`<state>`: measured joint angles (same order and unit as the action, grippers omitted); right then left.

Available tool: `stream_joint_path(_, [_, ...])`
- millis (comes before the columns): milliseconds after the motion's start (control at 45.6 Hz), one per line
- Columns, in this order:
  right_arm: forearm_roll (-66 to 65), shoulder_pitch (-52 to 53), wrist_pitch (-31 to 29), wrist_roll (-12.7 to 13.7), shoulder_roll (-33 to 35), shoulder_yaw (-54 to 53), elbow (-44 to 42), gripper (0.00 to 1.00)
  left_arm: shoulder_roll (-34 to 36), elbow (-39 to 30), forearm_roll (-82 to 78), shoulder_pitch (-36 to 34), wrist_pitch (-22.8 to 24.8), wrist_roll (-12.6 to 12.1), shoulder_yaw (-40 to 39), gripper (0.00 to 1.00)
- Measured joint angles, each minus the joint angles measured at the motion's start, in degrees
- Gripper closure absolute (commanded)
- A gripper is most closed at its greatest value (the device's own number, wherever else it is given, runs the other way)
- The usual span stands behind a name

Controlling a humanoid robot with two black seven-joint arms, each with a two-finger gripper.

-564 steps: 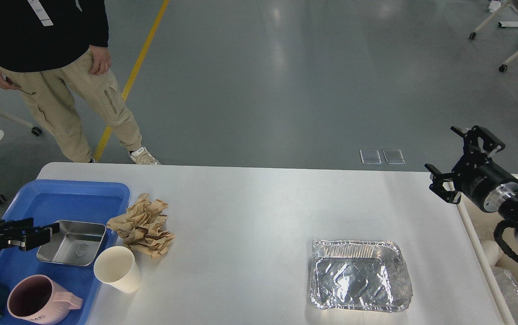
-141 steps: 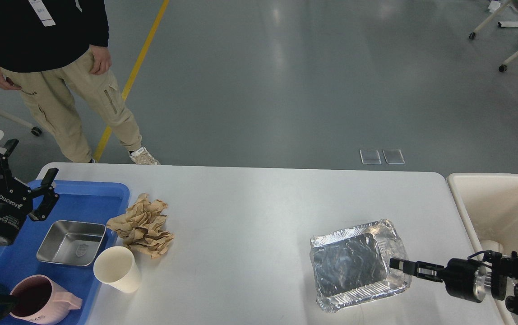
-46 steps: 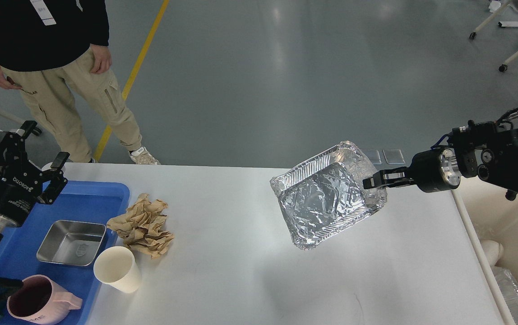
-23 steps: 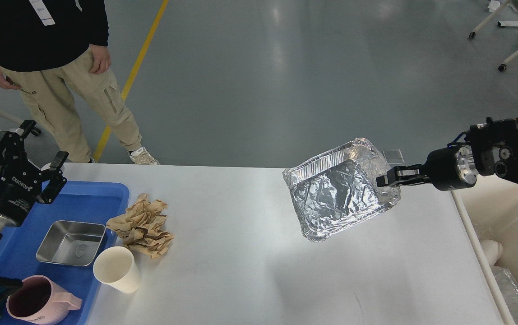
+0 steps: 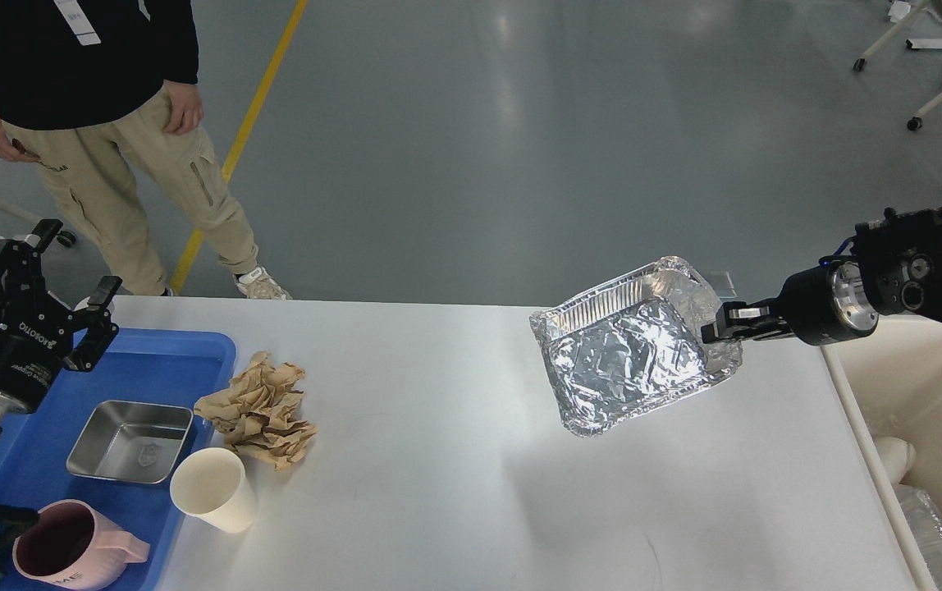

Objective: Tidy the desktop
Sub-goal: 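Hold the foil tray raised above the table with the right gripper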

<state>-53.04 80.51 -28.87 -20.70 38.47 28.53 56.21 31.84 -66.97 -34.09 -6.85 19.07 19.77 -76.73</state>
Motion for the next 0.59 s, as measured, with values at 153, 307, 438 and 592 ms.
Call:
stream_joint_path(153, [4.42,0.19,-3.15,8.97,-0.38,-1.01,-0.05,1.0,-0.02,0.0,0.0,0.07,0.0,0.08,0.0,0.03])
stream_joint_path(307, [8.41,0.48,-5.28,15.41,-0.55,-1.95,0.32,1.0,-0.03,0.0,0.0,0.08,0.0,0.09,0.0,0.03])
stream_joint_path(438, [9.92,0.52,-6.38,16.6,-0.29,-2.46,0.62,1.0,-0.08,0.0,0.0,0.0,0.0,0.08,0.0,0.03])
stream_joint_path(592, [10.23,0.5,-7.92,16.9,0.08,-2.51,0.86,1.0,-0.12,-0.12,0.0,-0.01,0.07,0.03,0.18,0.03])
